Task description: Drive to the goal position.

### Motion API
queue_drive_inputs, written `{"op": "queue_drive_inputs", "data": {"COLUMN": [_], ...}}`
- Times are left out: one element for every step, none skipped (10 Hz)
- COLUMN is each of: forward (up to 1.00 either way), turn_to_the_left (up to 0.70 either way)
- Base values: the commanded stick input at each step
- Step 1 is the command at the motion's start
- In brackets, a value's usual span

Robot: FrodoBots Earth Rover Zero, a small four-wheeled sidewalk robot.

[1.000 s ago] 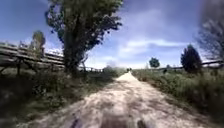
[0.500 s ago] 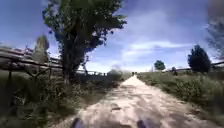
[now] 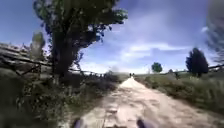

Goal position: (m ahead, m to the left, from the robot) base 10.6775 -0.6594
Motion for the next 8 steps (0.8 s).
{"op": "queue_drive_inputs", "data": {"forward": [1.00,1.00,1.00,1.00,1.00,1.00,1.00,1.00], "turn_to_the_left": [-0.02,-0.16,-0.37,-0.12,0.00,-0.38,-0.20,-0.03]}}
